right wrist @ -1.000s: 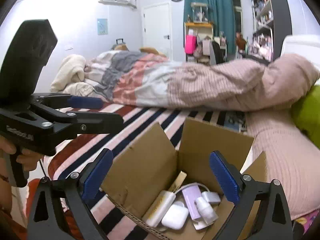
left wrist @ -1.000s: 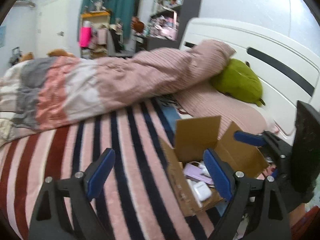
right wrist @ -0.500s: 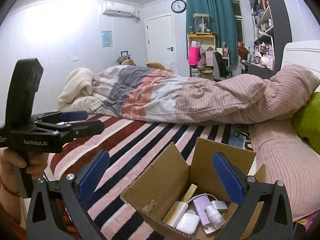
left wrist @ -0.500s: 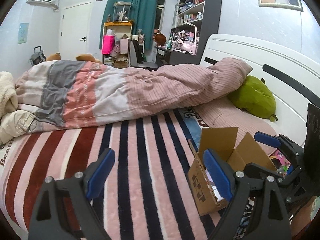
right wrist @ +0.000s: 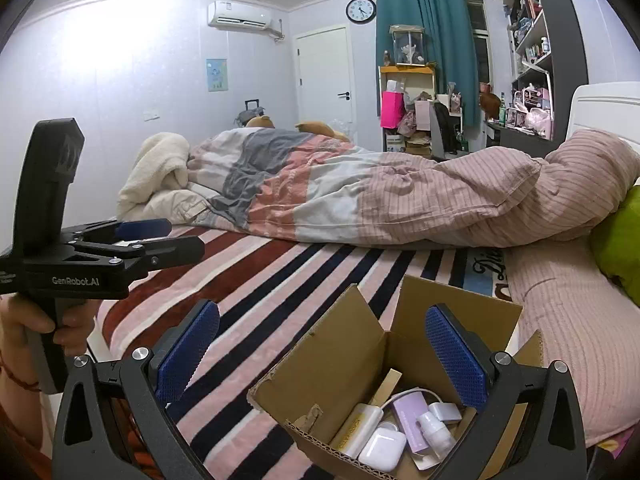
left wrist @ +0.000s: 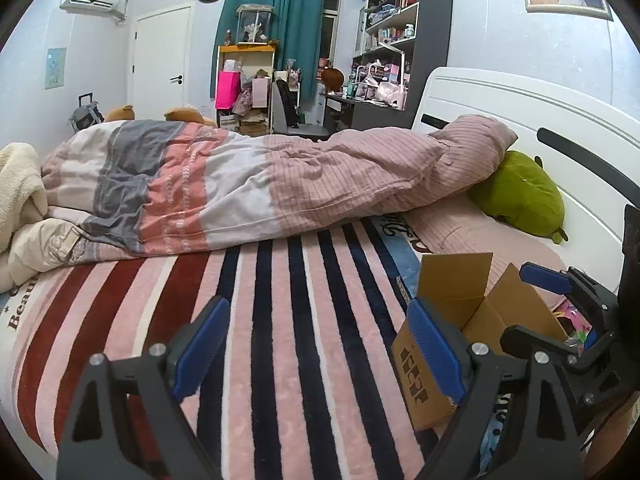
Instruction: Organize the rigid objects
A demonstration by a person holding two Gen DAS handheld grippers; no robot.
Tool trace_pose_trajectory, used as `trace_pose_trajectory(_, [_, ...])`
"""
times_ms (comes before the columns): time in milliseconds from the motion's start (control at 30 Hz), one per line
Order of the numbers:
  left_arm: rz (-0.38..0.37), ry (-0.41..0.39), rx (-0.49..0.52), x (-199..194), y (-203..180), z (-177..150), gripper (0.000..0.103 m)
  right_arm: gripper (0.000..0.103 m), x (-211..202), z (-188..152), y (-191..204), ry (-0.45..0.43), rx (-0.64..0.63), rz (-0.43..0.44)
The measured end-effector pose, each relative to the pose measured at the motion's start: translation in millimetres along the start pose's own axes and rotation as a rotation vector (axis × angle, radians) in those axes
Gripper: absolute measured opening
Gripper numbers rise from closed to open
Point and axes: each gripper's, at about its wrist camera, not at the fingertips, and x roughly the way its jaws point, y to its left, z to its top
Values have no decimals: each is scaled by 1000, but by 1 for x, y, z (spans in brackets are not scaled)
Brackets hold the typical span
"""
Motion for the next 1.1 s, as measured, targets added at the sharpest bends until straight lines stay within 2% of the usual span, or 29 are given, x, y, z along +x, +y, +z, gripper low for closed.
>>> trace_pose_trajectory(333, [5,-2,1,0,2,0,89,103,3,0,-1,1,-10,-6])
trace_pose_trajectory(700, [66,-10,-5,-3,12,-2,89,103,5,-3,-4,-2,-1,22])
trace_pose_trajectory(1100, [94,-19,-9,-4,15,-3,89,103,7,0,-1,4,-22,29])
